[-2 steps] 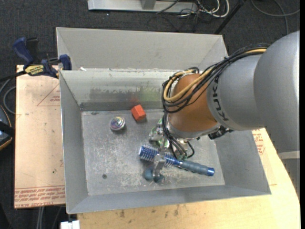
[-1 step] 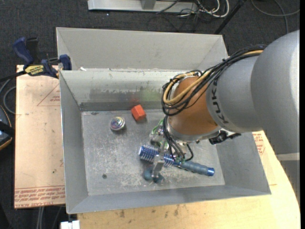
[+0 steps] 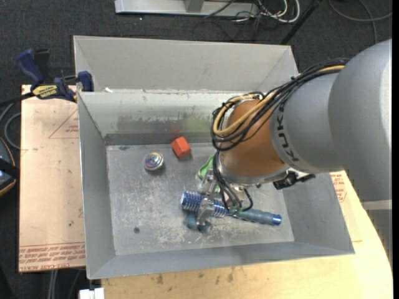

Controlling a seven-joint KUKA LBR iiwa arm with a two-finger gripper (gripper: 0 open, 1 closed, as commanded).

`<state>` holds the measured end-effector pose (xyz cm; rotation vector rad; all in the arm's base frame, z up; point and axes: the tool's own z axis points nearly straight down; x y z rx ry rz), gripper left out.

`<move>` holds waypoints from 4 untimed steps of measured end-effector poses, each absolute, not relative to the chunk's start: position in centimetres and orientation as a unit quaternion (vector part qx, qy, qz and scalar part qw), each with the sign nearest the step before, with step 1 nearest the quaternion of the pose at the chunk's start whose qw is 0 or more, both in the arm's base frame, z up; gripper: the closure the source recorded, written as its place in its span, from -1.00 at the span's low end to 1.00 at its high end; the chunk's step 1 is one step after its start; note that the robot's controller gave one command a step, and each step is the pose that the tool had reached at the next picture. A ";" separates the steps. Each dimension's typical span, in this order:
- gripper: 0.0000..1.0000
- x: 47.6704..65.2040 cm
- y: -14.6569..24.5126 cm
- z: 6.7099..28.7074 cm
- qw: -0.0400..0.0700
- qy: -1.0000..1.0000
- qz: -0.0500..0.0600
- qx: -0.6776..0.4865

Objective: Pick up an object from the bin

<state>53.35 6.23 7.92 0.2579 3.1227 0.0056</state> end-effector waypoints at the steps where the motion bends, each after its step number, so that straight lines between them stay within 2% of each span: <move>1: 1.00 53.5 6.3 11.1 0.002 0.997 0.001 0.082; 3: 1.00 53.6 6.4 18.0 0.002 0.997 0.001 0.081; 4: 1.00 53.6 6.5 19.8 0.001 0.997 0.001 0.080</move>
Offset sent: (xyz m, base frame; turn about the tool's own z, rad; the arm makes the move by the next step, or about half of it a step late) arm 0.0000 0.0001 0.0305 0.0000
